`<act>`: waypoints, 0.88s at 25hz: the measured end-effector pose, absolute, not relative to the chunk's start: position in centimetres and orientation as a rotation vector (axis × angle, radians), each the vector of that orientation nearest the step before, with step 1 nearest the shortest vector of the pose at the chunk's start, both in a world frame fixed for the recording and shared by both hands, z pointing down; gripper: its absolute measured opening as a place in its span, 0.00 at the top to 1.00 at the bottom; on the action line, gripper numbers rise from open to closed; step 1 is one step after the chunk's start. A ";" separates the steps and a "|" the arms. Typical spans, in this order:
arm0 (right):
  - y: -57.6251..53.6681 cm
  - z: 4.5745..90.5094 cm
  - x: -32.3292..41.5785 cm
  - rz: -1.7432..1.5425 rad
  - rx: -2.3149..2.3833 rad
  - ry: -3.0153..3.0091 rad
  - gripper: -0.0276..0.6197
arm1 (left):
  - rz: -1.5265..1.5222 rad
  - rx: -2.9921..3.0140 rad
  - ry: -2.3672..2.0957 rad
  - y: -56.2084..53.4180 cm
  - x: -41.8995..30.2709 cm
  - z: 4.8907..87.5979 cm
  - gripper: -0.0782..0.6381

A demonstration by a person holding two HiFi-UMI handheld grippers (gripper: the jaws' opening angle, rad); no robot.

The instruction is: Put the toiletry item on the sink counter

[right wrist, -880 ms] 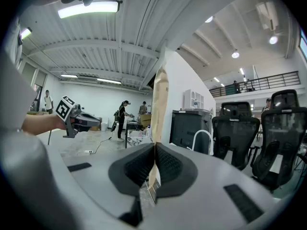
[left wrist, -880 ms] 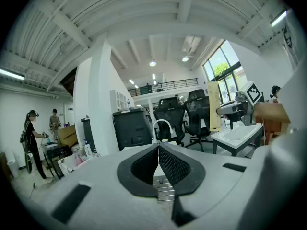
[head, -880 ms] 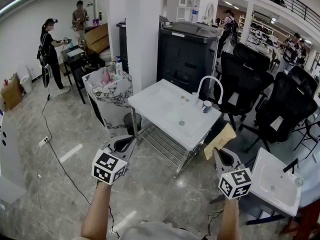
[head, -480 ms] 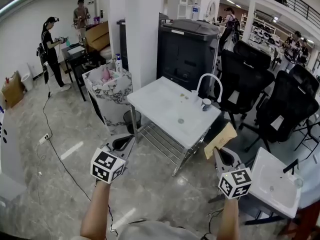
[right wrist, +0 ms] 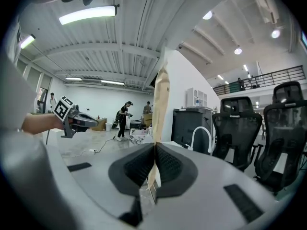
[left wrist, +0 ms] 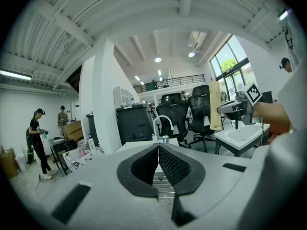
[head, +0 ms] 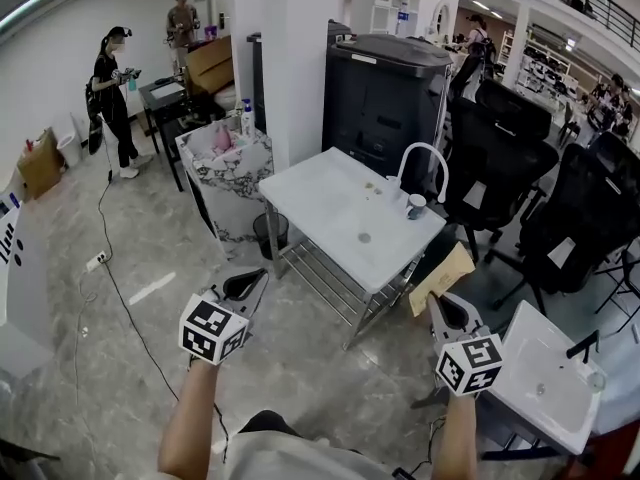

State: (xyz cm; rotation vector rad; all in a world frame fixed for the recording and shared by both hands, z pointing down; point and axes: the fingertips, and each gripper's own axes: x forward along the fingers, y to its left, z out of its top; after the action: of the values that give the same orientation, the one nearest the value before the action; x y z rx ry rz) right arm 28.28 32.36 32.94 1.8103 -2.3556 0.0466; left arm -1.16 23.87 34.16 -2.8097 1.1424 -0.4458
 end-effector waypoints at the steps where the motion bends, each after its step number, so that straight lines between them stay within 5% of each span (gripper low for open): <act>1: 32.2 32.9 28.5 0.046 1.809 -2.362 0.95 | -0.449 -2.806 1.151 23.8 -1.2 34.2 0.88; 12: 27.4 34.6 27.9 0.108 1.808 -2.386 0.95 | -0.472 -2.818 1.213 19.6 -2.6 36.4 0.88; 22: 14.6 35.6 24.5 0.164 1.815 -2.390 0.95 | -0.495 -2.848 1.167 5.3 -5.3 38.5 0.88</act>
State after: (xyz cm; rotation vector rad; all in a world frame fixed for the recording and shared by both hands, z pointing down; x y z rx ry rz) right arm 24.47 14.61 35.60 1.8154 -2.3905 0.1636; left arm -5.30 5.29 38.46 -2.8483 1.1669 -0.4953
